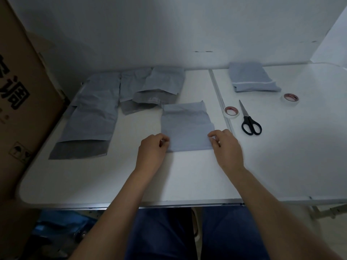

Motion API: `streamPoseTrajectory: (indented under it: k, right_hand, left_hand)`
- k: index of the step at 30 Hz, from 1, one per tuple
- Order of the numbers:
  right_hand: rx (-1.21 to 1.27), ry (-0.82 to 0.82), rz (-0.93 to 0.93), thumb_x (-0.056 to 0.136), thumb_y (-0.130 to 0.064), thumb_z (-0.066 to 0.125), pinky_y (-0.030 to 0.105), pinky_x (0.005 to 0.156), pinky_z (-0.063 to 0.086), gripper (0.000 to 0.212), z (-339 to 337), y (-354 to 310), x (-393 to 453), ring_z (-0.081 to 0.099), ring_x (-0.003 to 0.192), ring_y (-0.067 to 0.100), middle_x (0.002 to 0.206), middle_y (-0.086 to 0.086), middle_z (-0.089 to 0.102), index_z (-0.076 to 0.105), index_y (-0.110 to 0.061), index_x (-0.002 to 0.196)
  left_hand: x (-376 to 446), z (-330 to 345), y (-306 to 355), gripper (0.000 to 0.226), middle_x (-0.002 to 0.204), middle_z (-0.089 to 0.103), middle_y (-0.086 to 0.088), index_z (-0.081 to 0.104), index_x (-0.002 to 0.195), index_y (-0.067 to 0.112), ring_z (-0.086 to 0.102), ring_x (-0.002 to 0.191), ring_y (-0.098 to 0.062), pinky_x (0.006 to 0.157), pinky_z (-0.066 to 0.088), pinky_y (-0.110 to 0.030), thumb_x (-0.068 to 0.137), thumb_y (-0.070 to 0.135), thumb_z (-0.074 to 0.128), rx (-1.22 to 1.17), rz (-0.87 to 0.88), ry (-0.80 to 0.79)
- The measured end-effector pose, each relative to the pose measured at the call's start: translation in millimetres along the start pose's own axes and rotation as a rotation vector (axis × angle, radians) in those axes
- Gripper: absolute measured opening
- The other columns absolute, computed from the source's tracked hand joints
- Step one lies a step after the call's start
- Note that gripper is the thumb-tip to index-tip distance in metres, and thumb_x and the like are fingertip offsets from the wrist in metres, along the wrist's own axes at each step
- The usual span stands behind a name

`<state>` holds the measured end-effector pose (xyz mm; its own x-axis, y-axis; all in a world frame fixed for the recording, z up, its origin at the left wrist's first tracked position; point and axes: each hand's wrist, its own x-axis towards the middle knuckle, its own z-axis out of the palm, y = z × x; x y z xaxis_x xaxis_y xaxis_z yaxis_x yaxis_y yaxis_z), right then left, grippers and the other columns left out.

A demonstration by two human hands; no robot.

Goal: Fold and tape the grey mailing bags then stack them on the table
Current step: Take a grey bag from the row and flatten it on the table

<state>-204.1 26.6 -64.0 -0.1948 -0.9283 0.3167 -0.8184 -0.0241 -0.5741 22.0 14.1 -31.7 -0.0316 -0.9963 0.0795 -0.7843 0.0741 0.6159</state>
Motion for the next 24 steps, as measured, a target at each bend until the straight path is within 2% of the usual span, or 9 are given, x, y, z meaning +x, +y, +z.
streamPoseTrajectory:
  k: [4,11,14,16,17,19,20,22,24]
  right_hand:
    - [-0.013,0.021,-0.037,0.093,-0.007,0.057,0.025,0.064,0.037,0.015,2,2,-3,0.052,0.074,0.018,0.083,-0.001,0.045,0.068,-0.012,0.103]
    - [-0.077,0.059,-0.093,0.091,0.000,0.058,0.028,0.065,0.041,0.020,2,3,-8,0.056,0.077,0.024,0.089,0.010,0.055,0.067,-0.007,0.107]
    - [-0.104,0.065,-0.107,0.089,0.002,0.059,0.033,0.067,0.048,0.022,2,2,-10,0.056,0.080,0.025,0.092,0.012,0.056,0.067,-0.007,0.109]
    - [-0.110,0.072,-0.103,0.088,0.004,0.060,0.036,0.067,0.051,0.024,2,0,-11,0.056,0.081,0.025,0.094,0.012,0.055,0.066,-0.007,0.109]
    - [-0.111,0.072,-0.102,0.087,0.005,0.060,0.037,0.067,0.051,0.026,2,-1,-11,0.055,0.081,0.025,0.094,0.011,0.055,0.066,-0.007,0.109]
    - [-0.119,0.063,-0.096,0.086,0.008,0.058,0.037,0.067,0.052,0.029,1,-2,-12,0.055,0.083,0.024,0.097,0.011,0.054,0.065,-0.007,0.111]
    - [-0.124,0.053,-0.090,0.086,0.009,0.058,0.037,0.068,0.052,0.032,1,-2,-12,0.055,0.084,0.024,0.099,0.011,0.054,0.065,-0.007,0.112]
    - [-0.130,0.030,-0.083,0.083,0.011,0.057,0.036,0.068,0.051,0.037,0,-3,-12,0.055,0.087,0.023,0.102,0.010,0.054,0.065,-0.008,0.114]
    - [-0.132,0.016,-0.080,0.082,0.013,0.057,0.035,0.068,0.050,0.041,0,-2,-12,0.054,0.089,0.022,0.102,0.009,0.053,0.065,-0.010,0.115]
  left_hand:
    - [-1,0,-1,0.017,0.093,0.063,-0.001,0.069,0.105,0.020,0.058,0.083,-0.015,0.080,0.049,-0.030,0.095,0.020,0.054,0.003,0.022,0.006]
    - [-1,6,-5,0.021,0.096,0.053,0.000,0.065,0.112,0.019,0.055,0.083,-0.014,0.076,0.043,-0.024,0.097,0.024,0.052,0.041,0.056,0.013]
    - [-5,8,-7,0.019,0.097,0.049,-0.003,0.065,0.110,0.014,0.052,0.084,-0.019,0.073,0.044,-0.029,0.096,0.020,0.054,0.130,0.135,0.070]
    - [-5,11,-13,0.018,0.105,0.051,-0.006,0.065,0.108,0.011,0.051,0.092,-0.024,0.077,0.044,-0.033,0.093,0.017,0.057,0.235,0.244,0.114]
    - [-4,12,-17,0.023,0.114,0.054,-0.006,0.065,0.111,0.013,0.052,0.101,-0.026,0.084,0.042,-0.033,0.093,0.020,0.053,0.255,0.297,0.095]
    - [0,12,-18,0.046,0.138,0.050,-0.004,0.059,0.129,0.017,0.046,0.124,-0.022,0.106,0.033,-0.031,0.093,0.034,0.036,0.215,0.343,-0.041]
    - [1,13,-19,0.052,0.146,0.044,-0.003,0.052,0.137,0.017,0.040,0.133,-0.020,0.114,0.023,-0.026,0.093,0.034,0.030,0.228,0.374,-0.115]
    - [2,15,-21,0.051,0.153,0.034,-0.006,0.040,0.145,0.012,0.030,0.141,-0.022,0.116,0.006,-0.022,0.095,0.012,0.029,0.289,0.428,-0.176]
    - [1,17,-21,0.056,0.156,0.028,-0.006,0.035,0.147,0.012,0.025,0.144,-0.022,0.114,0.001,-0.021,0.094,-0.006,0.035,0.289,0.442,-0.170]
